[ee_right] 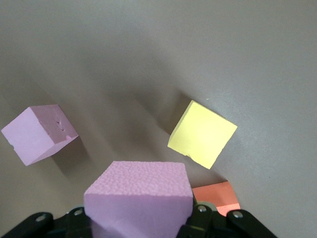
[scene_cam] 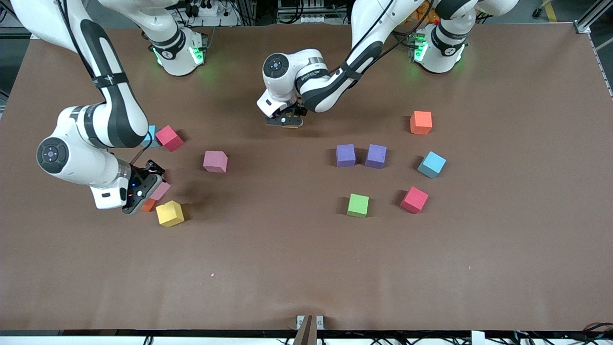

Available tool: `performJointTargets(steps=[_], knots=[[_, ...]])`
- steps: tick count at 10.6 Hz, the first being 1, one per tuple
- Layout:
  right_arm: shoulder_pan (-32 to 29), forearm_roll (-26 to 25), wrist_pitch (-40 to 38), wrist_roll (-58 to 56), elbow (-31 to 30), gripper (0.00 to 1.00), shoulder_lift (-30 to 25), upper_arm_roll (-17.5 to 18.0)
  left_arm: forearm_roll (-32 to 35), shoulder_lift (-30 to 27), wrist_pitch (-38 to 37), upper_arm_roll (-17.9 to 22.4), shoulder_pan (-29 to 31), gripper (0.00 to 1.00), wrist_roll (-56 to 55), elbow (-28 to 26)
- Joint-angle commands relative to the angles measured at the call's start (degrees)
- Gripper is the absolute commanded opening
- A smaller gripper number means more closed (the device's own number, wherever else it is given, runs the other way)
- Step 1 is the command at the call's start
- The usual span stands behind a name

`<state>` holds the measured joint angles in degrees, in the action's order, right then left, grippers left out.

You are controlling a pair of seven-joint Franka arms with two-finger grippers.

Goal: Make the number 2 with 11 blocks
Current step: 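Place the yellow cube at the table center with the left gripper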

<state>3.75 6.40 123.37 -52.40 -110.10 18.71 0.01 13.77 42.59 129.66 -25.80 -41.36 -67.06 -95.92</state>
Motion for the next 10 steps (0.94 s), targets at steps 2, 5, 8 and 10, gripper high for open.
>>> performJointTargets(steps=[2, 5, 8, 10], knots=[[-0.23, -1.56, -0.24, -0.33, 0.76, 0.24, 0.36, 0.26, 1.62, -2.24, -1.24, 0.23, 0.67, 1.0, -1.85, 2.39], [0.03, -1.66, -0.33, -0.15, 1.2, 0.24, 0.19, 0.52, 1.26, -7.24, -3.79, 0.23, 8.19, 1.0, -2.9, 2.58], [2.05, -1.66, -1.55, -0.24, 2.43, 0.24, -0.69, 0.7, 1.35, -10.06, -8.35, 0.14, 18.13, 1.0, -2.21, 1.96], [4.32, -1.74, -5.06, -1.2, 2.17, 0.24, -3.31, 0.87, 1.7, -10.51, -8.81, -0.21, 21.75, 1.0, -1.59, 0.04]])
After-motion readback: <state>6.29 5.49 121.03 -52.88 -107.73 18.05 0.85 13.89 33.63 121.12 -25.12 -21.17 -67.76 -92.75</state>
